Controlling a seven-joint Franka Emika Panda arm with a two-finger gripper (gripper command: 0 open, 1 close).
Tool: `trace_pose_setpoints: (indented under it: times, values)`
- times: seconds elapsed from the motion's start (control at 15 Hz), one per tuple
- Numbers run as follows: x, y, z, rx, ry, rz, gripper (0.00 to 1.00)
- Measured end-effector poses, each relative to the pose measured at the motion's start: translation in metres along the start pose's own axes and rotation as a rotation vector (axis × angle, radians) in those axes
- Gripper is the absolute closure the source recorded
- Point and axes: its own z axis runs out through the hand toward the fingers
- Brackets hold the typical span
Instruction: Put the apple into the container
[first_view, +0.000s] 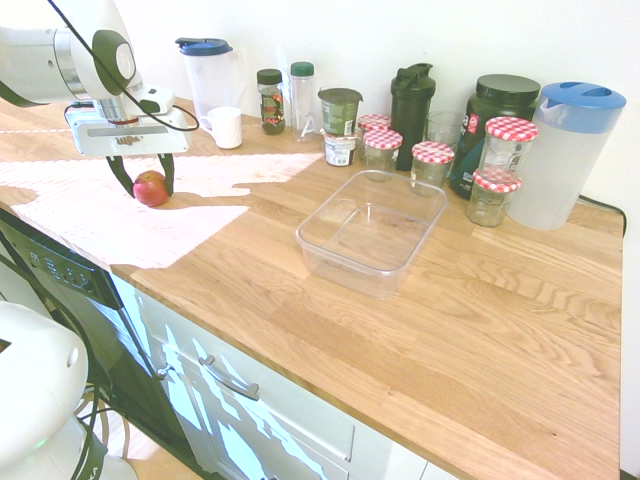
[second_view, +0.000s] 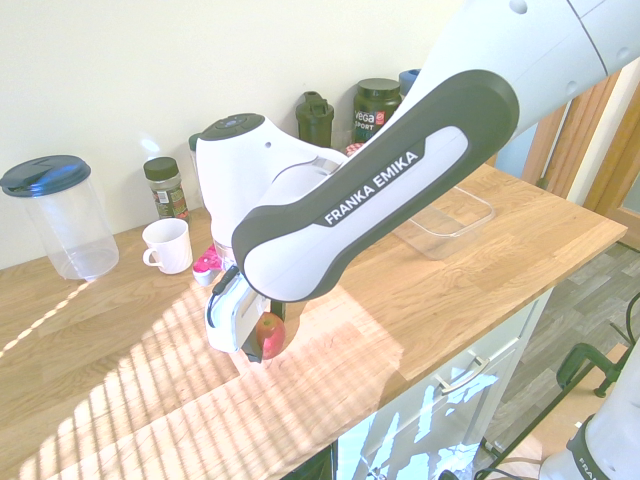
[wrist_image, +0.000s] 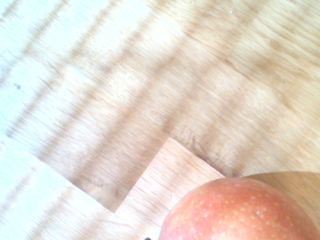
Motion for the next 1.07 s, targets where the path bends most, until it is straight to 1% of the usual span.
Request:
trace_pose_setpoints:
  times: [0.2, 0.27, 0.4, 0.53, 0.67, 0.8, 0.87, 1.07]
  values:
    - [0.003, 0.001, -0.008, 0.018, 0.000, 0.025, 1.00]
    - [0.009, 0.002, -0.025, 0.042, 0.005, 0.050, 1.00]
    - [0.036, 0.018, -0.085, 0.069, 0.033, 0.109, 1.00]
    - [0.072, 0.065, -0.147, 0.069, 0.061, 0.204, 1.00]
    - [0.107, 0.126, -0.183, 0.066, 0.069, 0.302, 1.00]
    - [0.130, 0.188, -0.191, 0.063, 0.068, 0.372, 1.00]
    - [0.137, 0.218, -0.187, 0.058, 0.060, 0.403, 1.00]
    - [0.141, 0.298, -0.153, 0.044, 0.023, 0.488, 1.00]
